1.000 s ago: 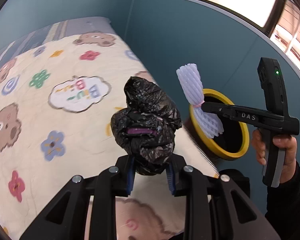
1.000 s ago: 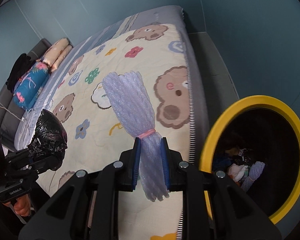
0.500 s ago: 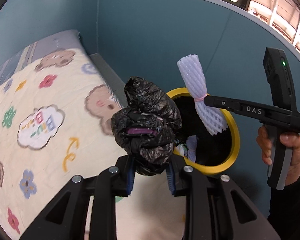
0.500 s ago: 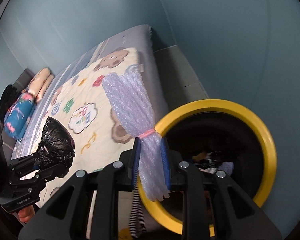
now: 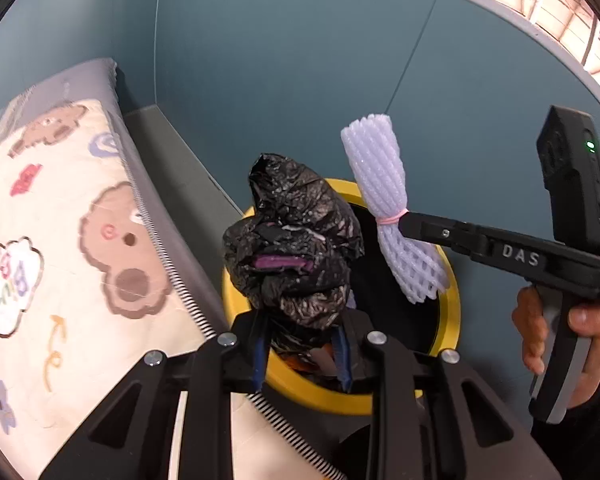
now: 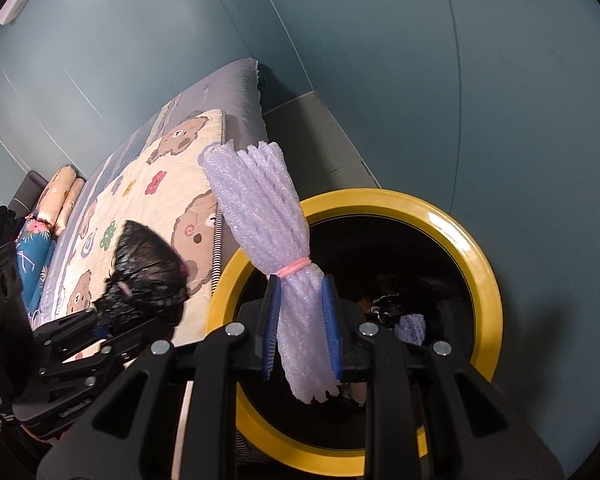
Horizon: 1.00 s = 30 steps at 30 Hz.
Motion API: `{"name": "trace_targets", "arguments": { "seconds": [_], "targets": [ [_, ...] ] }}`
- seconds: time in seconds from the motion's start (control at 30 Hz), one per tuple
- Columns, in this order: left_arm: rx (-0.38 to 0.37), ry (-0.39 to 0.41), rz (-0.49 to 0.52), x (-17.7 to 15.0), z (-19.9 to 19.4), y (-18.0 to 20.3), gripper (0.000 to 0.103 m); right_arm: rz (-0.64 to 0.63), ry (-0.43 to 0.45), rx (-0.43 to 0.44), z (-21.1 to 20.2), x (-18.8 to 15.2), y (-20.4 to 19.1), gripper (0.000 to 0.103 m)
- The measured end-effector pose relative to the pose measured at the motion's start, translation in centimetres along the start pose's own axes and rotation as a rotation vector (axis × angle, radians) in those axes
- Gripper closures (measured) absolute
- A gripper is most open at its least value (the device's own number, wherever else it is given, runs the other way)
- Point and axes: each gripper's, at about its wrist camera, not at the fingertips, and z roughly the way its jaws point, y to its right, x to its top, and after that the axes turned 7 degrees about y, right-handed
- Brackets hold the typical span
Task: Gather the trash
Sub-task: 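Carry the black bag and foam net with both tools over the bin, then open both tools to drop the bag and foam net into the bin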
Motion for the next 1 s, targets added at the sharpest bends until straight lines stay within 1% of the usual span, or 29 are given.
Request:
{"name": "trace_targets", "arguments": {
  "seconds": [0.3, 0.4, 0.47, 0.57, 0.63, 0.67, 0.7, 0.73, 0.8, 1.0],
  "targets": [
    [-0.026, -0.052, -0.048, 0.2, 3.8, 0.3, 0.078, 0.052, -0.002, -0.018, 0.8, -0.2, 2.0, 0.081],
    [-0.041, -0.064, -0.065, -0.1, 4.3, 0.6, 0.078, 0.061, 0.0, -0.031, 1.2, -0.2, 2.7, 0.08],
    [-0.04, -0.059, -0.072, -0.1, 4.4, 0.6, 0.077, 0.062, 0.006, -0.045, 1.2, -0.1, 2.7, 0.079],
    [-0.039, -0.05, -0.077, -0.4, 4.0, 0.8, 0.069, 0.074, 0.012, -0.046, 1.1, -0.1, 2.9, 0.076],
    [-0.043, -0.049, -0.09, -0.6, 3.8, 0.6, 0.064, 0.079, 0.018, -0.046, 1.0, -0.2, 3.1, 0.069],
    [-0.044, -0.048, -0.101, -0.6, 3.7, 0.5, 0.057, 0.081, 0.023, -0.051, 0.9, -0.1, 3.2, 0.067],
    [-0.044, -0.046, -0.116, -0.7, 3.5, 0.2, 0.051, 0.083, 0.03, -0.053, 0.7, -0.1, 3.1, 0.062],
    [-0.046, -0.046, -0.128, -0.7, 3.4, 0.0, 0.049, 0.086, 0.033, -0.053, 0.7, -0.1, 3.1, 0.059],
    [-0.052, -0.043, -0.145, -0.9, 3.0, -0.4, 0.045, 0.089, 0.041, -0.054, 0.4, 0.0, 3.1, 0.059],
    [-0.037, -0.022, -0.185, -1.1, 1.9, -1.8, 0.043, 0.086, 0.046, -0.054, -0.1, -0.1, 2.7, 0.058]
  ]
}}
